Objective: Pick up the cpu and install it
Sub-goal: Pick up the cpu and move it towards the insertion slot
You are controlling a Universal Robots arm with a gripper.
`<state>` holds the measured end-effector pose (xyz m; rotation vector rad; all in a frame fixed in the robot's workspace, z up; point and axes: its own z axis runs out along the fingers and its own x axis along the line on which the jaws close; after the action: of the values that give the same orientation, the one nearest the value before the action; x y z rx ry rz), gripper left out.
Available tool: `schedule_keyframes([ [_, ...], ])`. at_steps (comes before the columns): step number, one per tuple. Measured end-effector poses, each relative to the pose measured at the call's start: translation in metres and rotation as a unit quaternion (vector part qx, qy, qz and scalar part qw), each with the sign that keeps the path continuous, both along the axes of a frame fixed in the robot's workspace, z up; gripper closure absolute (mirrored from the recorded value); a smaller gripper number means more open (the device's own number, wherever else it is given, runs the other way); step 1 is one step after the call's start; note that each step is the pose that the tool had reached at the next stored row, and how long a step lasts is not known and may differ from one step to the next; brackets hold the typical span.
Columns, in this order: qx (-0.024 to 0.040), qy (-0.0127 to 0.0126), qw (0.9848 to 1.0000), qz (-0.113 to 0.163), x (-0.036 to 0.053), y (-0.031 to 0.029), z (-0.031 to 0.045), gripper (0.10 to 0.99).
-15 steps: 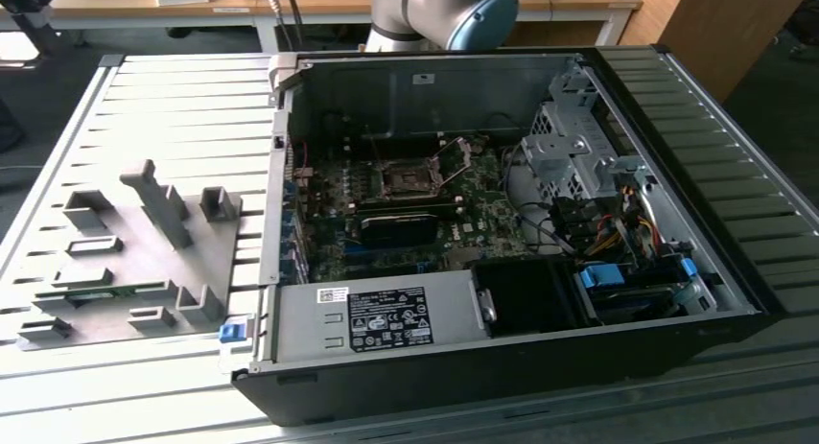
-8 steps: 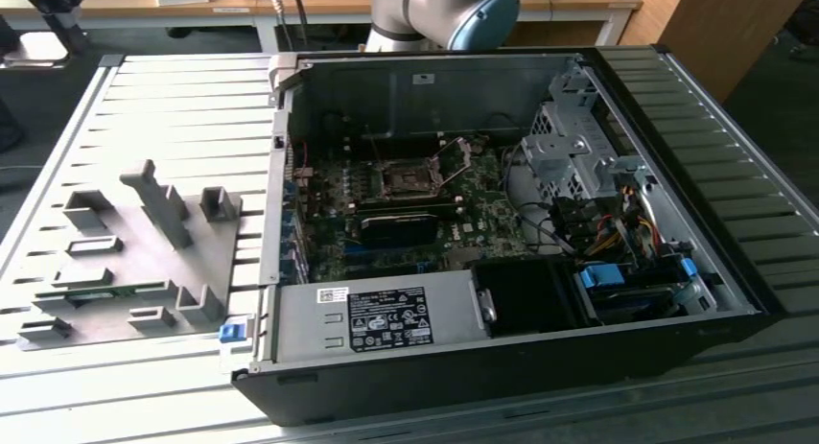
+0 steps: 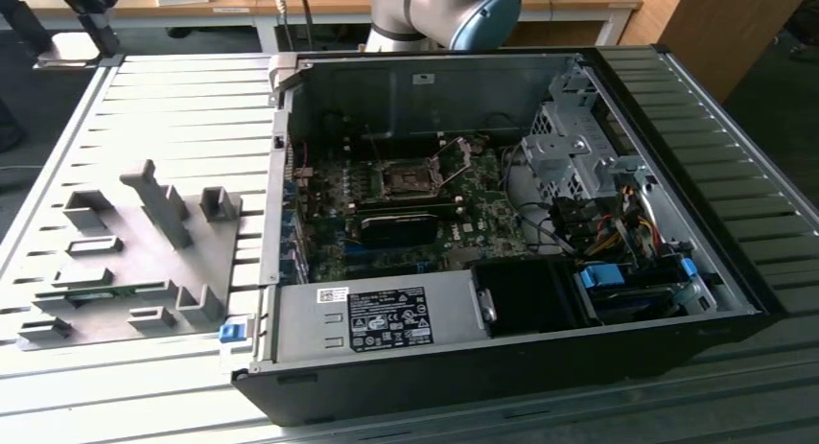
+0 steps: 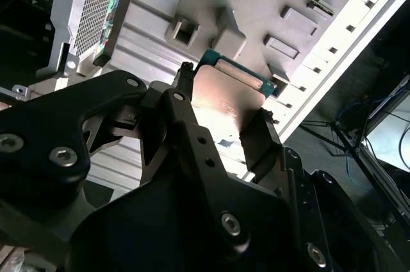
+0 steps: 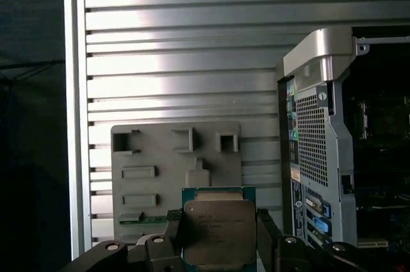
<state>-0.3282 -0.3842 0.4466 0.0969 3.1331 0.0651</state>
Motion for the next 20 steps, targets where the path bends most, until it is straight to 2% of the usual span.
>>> schedule_keyframes([
  [20, -0.0001, 0.0000, 1.0000, 0.000, 0.0420, 0.0025, -0.0024, 0.541],
])
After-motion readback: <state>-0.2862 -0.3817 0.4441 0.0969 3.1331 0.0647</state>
